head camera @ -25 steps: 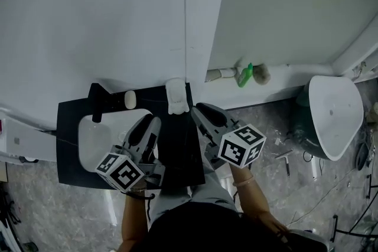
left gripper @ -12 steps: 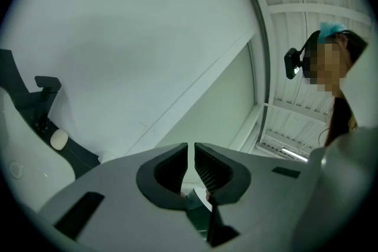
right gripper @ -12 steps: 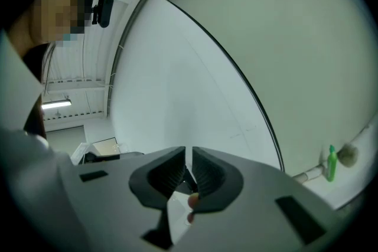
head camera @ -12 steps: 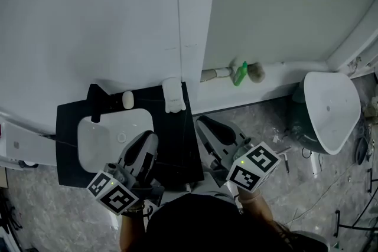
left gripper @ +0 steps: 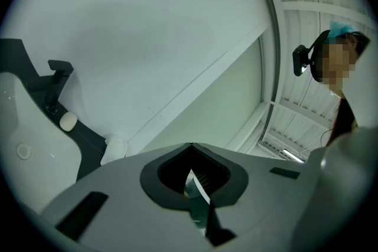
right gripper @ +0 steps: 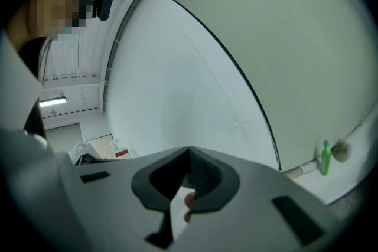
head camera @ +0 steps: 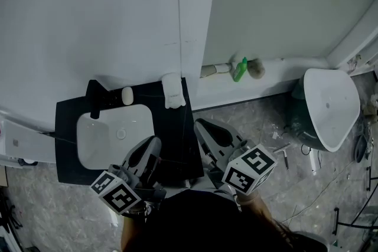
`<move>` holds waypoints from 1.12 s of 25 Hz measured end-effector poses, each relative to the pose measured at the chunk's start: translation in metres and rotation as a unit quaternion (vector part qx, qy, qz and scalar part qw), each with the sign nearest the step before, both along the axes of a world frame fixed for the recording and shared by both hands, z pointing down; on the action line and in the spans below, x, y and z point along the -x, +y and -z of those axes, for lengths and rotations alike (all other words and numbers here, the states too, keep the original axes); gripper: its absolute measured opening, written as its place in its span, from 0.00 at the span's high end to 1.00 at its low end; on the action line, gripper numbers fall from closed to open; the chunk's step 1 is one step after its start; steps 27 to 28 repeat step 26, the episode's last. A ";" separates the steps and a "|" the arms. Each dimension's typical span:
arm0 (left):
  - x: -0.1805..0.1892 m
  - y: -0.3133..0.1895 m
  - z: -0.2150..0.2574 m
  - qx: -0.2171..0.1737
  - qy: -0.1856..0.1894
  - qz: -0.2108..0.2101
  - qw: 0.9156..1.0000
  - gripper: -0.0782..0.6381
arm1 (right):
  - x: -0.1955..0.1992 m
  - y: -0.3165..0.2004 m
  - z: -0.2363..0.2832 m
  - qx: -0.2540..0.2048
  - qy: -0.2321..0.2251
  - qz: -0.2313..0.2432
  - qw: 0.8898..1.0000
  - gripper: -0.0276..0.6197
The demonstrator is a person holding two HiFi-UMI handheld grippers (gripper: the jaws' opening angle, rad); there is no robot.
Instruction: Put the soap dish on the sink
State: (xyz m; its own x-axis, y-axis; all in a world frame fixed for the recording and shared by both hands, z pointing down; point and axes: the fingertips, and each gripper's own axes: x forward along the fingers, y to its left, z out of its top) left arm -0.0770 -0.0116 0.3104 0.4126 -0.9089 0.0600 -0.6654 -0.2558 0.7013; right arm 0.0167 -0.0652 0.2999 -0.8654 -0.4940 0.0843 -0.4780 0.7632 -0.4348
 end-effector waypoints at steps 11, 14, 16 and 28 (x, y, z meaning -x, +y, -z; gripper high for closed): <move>0.002 -0.006 -0.010 0.015 -0.014 0.002 1.000 0.89 | 0.002 0.000 -0.013 0.006 0.034 -0.006 0.999 0.93; 0.000 -0.007 -0.015 0.022 -0.025 0.002 0.999 0.89 | 0.003 0.000 -0.015 0.008 0.036 -0.006 0.999 0.93; 0.001 -0.008 -0.020 0.027 -0.037 0.005 0.999 0.89 | 0.005 0.000 -0.017 0.010 0.036 -0.005 0.999 0.93; 0.013 -0.017 -0.028 0.035 -0.010 0.021 0.999 0.89 | 0.007 -0.009 -0.024 0.022 0.044 -0.009 0.999 0.93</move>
